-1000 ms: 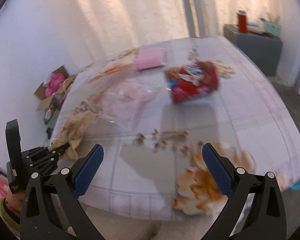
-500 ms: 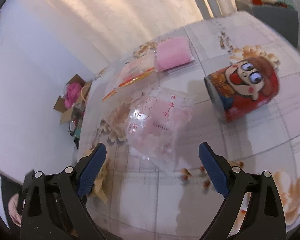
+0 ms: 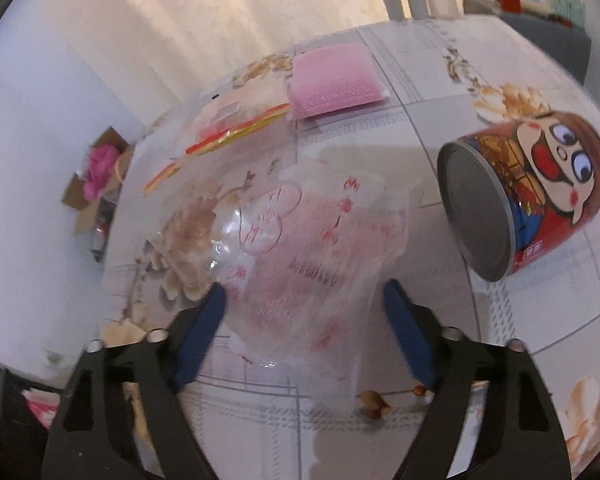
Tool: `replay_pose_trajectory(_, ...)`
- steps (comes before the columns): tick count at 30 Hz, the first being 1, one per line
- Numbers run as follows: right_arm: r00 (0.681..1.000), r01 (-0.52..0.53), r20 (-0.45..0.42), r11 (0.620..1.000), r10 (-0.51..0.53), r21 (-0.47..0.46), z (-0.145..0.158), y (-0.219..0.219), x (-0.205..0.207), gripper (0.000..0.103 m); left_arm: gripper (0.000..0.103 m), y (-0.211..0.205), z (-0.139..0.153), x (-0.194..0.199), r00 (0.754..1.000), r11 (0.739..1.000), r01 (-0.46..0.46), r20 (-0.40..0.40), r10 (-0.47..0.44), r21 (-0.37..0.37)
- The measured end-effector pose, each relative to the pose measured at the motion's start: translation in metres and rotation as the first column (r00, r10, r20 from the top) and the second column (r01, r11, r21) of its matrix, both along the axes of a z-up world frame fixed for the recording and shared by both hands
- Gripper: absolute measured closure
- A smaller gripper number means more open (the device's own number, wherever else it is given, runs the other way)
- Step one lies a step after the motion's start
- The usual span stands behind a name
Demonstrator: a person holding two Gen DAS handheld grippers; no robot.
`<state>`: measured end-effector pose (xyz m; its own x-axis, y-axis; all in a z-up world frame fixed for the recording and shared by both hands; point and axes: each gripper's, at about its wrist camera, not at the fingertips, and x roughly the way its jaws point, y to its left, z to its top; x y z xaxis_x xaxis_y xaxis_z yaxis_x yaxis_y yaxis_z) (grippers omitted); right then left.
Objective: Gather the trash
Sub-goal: 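Grasp the beige crumpled paper with the left tool while the right tool grasps the clear plastic bag, then carry paper and bag to the blue wastebasket and open both tools over it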
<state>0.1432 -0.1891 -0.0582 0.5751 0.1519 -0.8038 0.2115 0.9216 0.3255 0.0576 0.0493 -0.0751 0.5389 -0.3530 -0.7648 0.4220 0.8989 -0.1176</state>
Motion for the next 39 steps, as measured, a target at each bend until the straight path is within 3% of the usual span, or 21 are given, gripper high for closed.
replay_pose_trajectory(1,1.000,-0.002,-0.001,1.000,0.002,-0.012,0.000,0.001,0.000,0.049,0.096,0.000,0.000,0.000,1.000,1.000,-0.001,0.000,0.001,-0.001)
replay_pose_trajectory(3,1.000,-0.004,-0.005,1.000,0.004,-0.026,-0.001,0.001,-0.001,0.058,0.096,0.000,0.000,0.000,1.000,1.000,-0.002,0.001,0.002,-0.001)
replay_pose_trajectory(8,1.000,-0.007,-0.006,1.000,0.006,-0.018,-0.003,-0.004,-0.006,0.066,0.096,0.000,-0.001,-0.001,1.000,1.000,-0.001,0.007,0.001,-0.007)
replay_pose_trajectory(13,1.000,-0.022,0.012,0.998,0.023,-0.055,0.004,-0.002,-0.018,0.079,0.096,0.005,0.000,0.001,1.000,0.999,-0.014,-0.016,0.014,-0.048)
replay_pose_trajectory(18,0.998,-0.031,0.046,0.996,0.035,-0.090,0.014,-0.005,-0.034,0.083,0.097,0.009,0.006,0.002,0.999,0.997,-0.023,-0.025,0.021,-0.070)
replay_pose_trajectory(28,0.988,-0.047,0.145,0.997,0.055,-0.057,0.043,-0.020,-0.071,0.088,0.097,0.007,0.043,-0.006,1.000,0.993,-0.007,0.028,0.010,-0.116)
replay_pose_trajectory(35,0.967,0.000,0.256,1.000,0.007,-0.027,0.072,-0.048,-0.113,0.088,0.097,-0.023,0.088,-0.017,0.989,0.983,0.106,0.114,-0.089,-0.151)
replay_pose_trajectory(39,0.949,0.085,0.304,0.996,-0.087,0.020,0.081,-0.082,-0.146,0.088,0.097,-0.064,0.114,-0.025,0.965,0.958,0.234,0.162,-0.207,-0.168)
